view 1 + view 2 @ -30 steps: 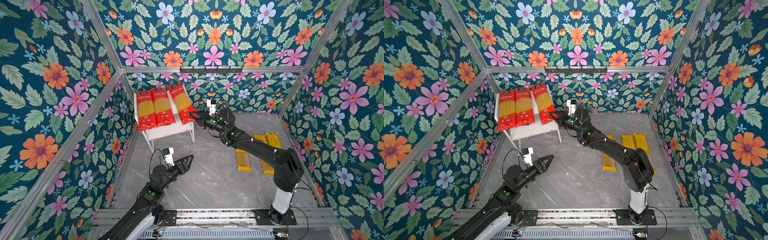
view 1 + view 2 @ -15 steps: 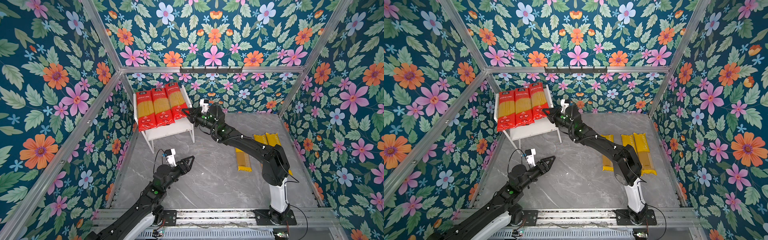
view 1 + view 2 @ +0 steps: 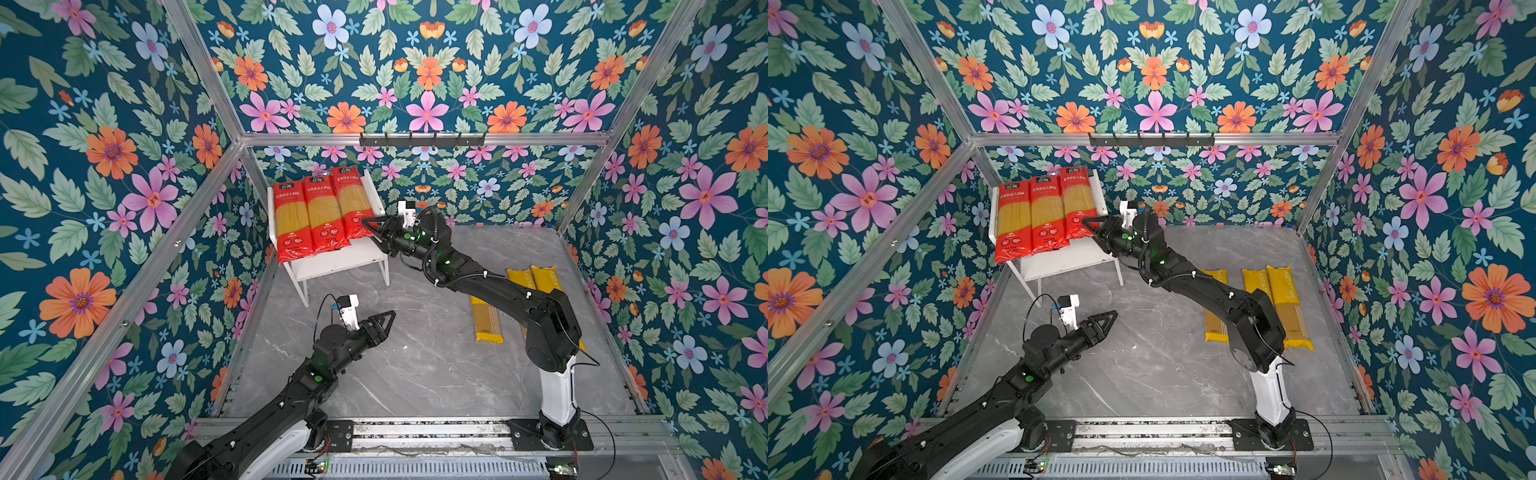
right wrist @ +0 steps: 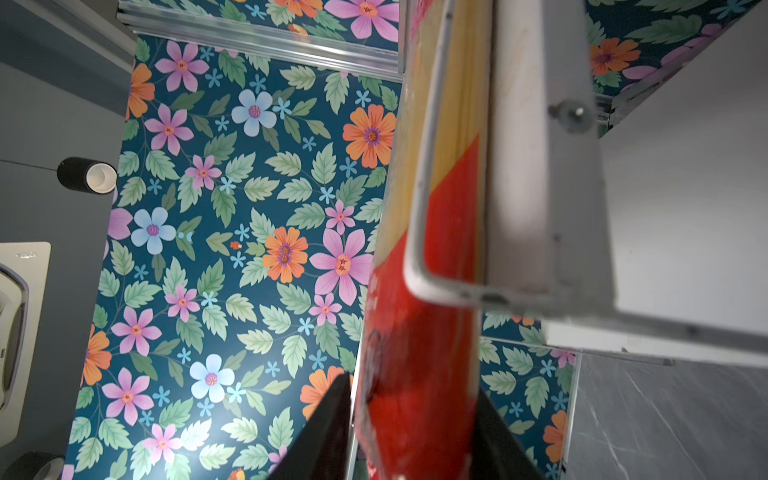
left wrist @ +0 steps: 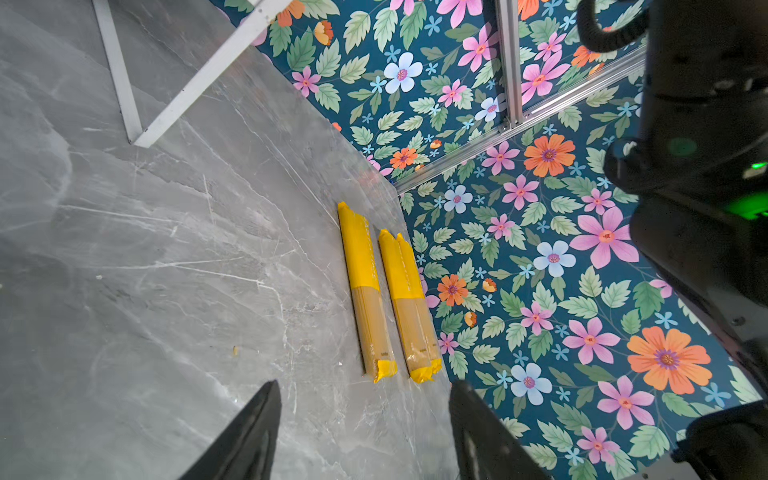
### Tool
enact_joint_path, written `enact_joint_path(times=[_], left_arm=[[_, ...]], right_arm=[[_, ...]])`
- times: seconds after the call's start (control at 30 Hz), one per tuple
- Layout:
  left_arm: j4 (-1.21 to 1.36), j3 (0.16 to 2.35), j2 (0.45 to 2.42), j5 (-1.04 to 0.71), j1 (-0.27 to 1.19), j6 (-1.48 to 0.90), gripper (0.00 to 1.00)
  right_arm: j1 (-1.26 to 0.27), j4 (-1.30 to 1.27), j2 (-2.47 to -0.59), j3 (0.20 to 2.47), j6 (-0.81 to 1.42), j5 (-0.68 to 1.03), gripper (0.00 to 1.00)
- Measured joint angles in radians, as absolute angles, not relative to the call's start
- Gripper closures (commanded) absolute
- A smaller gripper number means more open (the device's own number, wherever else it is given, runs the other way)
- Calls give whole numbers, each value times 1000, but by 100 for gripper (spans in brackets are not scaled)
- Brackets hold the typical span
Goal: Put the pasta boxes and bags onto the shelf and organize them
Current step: 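Withdraw the right gripper and move it to the yellow PASTATIME packs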
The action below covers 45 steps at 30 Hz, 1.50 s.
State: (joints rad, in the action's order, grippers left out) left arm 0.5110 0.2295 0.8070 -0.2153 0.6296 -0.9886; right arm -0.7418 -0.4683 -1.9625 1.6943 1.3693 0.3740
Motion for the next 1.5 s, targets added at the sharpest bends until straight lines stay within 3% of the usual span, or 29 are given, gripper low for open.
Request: enact_joint_path(times=[0.3,0.57,0.7,0.97,1.27,1.5], left_arm=[[526,316,943,-29,873,-828,32],[553,421,1259,107,986,-761,33],[591,474,1413,117,1007,-808,34],[635,554,1546,100,1021,-871,34],[658,508,1502,105,1022,-912,34],[658,478,1465,127,1022,-914,34]], right_arm=[[-662,-450,-1658,1280,1263,439,49],[-463,-94,-1379,927,989,432,49],[-364,140,-1301,850,806,328,48],[-346,344,-1367,790,575,147,47],[-420,273,-1489,760,578,119,49],[-490,150,-1449,678,643,181,50]])
